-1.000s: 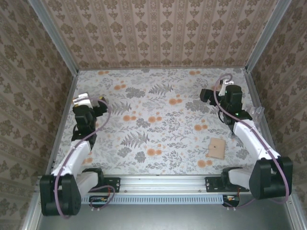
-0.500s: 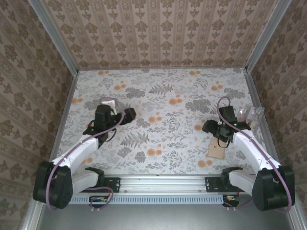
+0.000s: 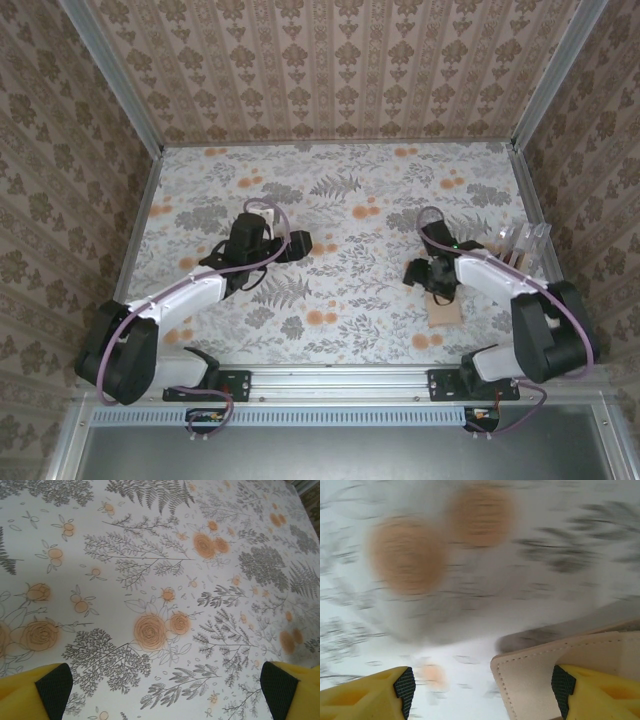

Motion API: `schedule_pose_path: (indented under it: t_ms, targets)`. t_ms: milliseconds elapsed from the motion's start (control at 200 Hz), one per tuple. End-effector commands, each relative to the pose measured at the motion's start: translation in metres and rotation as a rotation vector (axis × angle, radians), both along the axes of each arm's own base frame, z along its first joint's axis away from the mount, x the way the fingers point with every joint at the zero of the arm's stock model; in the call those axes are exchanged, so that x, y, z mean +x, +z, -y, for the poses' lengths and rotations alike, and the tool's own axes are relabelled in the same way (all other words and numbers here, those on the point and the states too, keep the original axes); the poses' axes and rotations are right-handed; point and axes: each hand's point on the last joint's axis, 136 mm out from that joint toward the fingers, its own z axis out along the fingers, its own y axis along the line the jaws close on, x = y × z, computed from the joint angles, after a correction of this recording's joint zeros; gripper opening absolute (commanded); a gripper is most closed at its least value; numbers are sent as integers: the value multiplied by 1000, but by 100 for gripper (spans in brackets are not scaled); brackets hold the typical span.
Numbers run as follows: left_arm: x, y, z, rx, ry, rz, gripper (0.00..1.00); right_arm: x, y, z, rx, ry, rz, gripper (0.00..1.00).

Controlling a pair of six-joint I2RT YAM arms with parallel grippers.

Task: Put the credit cards into the card holder
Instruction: Move the card holder to the center of the table.

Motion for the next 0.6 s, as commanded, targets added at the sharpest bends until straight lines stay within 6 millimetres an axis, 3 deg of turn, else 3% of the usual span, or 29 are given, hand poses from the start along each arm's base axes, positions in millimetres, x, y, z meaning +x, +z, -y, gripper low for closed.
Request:
schedule_pose_path:
  t_ms: [0, 135, 220, 310, 415, 465, 595]
  targets:
    - [3, 11, -7, 14, 53, 11, 100, 6, -4, -61, 127, 172, -4, 75]
    - [2, 15, -21, 38, 108, 33, 100, 12, 20, -125, 238, 413, 51, 71]
    - [0, 18, -25, 43, 117, 47, 100, 16, 48, -138, 239, 468, 137, 69]
    - [-1, 19, -23, 41, 99, 46, 100, 25, 64, -116, 143, 393, 210, 63]
    - [0, 20, -20, 36, 92, 46, 100, 24, 55, -73, -8, 244, 158, 51]
    - [1, 20, -20, 35, 94, 44, 100, 21, 47, -68, -19, 216, 120, 47]
    - [3, 19, -17, 39, 87, 33, 100, 10, 26, -67, -5, 168, 59, 47]
